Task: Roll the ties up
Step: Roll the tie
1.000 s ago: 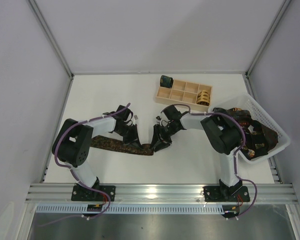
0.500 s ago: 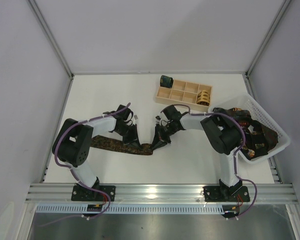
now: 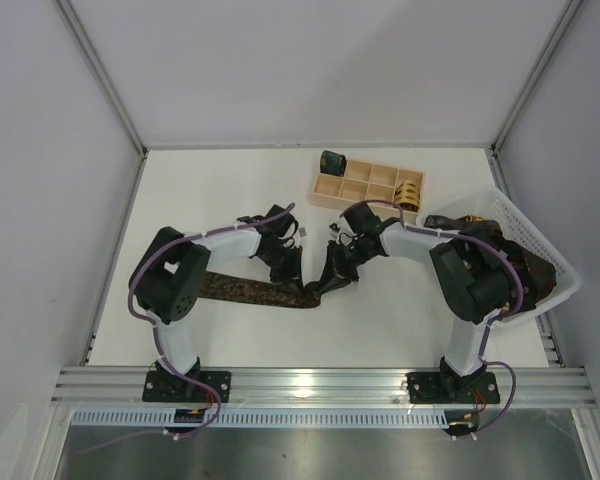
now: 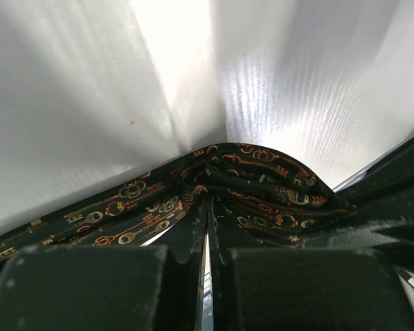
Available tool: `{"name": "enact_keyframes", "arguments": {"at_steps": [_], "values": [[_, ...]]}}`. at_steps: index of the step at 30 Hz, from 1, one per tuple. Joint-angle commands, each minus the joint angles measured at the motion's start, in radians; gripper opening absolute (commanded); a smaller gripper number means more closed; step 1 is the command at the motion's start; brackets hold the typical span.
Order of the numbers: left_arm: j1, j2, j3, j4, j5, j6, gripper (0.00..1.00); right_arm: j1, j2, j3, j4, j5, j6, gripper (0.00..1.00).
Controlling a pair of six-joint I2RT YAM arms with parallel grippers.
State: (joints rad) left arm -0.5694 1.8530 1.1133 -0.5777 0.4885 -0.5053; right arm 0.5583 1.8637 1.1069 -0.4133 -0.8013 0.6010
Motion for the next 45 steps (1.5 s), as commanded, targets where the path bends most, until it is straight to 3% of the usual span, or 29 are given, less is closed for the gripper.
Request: {"name": "enact_keyframes", "arguments": {"at_steps": [1, 16, 29, 45], "values": [[-0.030, 0.035, 0.016, -0.014, -0.048, 0.010, 0.05, 0.000, -0.057, 0.024, -0.019, -0.007, -0.017, 0.00], [0.002, -0.038, -0.092, -0.011, -0.106, 0.024, 0.06, 0.097, 0.121, 0.257, -0.038, -0.012, 0.057, 0.00], [0.052, -0.078, -0.125, -0.027, -0.143, 0.034, 0.06, 0.157, 0.232, 0.311, -0.111, 0.048, 0.014, 0.00], [0.062, -0.221, -0.158, -0.039, -0.278, 0.054, 0.07, 0.164, 0.247, 0.347, -0.150, 0.099, -0.006, 0.00]]}}
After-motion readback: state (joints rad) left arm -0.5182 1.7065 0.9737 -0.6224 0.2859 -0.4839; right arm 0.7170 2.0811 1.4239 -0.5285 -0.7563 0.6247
